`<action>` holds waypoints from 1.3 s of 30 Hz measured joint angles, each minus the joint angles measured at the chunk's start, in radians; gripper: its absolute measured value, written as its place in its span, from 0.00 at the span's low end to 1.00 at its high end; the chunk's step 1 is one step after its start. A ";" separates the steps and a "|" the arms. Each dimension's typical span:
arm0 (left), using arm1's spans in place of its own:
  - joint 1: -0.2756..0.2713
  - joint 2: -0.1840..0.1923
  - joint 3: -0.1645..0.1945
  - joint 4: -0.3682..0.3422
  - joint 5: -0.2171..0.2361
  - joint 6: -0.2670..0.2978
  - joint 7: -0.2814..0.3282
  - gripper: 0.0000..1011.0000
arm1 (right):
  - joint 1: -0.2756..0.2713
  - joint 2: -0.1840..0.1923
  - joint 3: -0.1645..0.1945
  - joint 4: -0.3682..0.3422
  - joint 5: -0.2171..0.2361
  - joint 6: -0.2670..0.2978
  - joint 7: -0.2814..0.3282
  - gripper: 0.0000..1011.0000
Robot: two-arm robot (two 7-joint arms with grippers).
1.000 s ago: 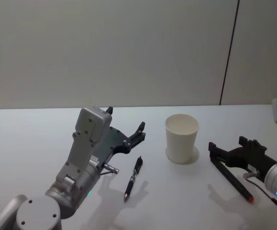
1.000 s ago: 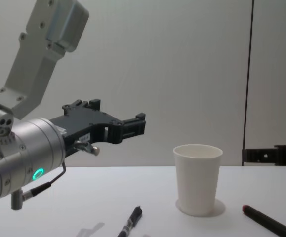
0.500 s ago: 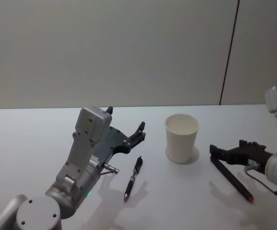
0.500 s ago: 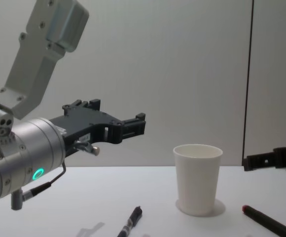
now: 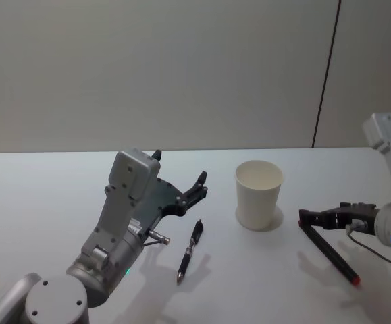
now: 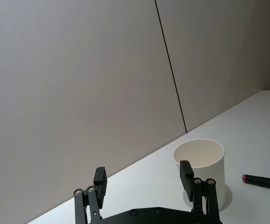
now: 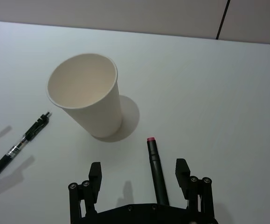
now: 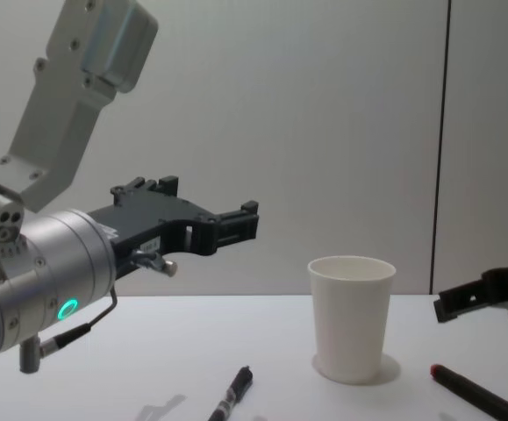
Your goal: Place the pen into the pen holder.
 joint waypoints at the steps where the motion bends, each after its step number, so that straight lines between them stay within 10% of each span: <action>1: 0.000 0.000 0.000 0.000 0.000 0.000 0.000 0.99 | 0.008 -0.001 -0.002 0.006 -0.003 0.008 0.004 0.99; 39: 0.000 0.000 0.000 0.000 0.000 0.000 0.000 0.99 | 0.215 -0.016 -0.070 0.293 -0.215 0.143 0.247 0.99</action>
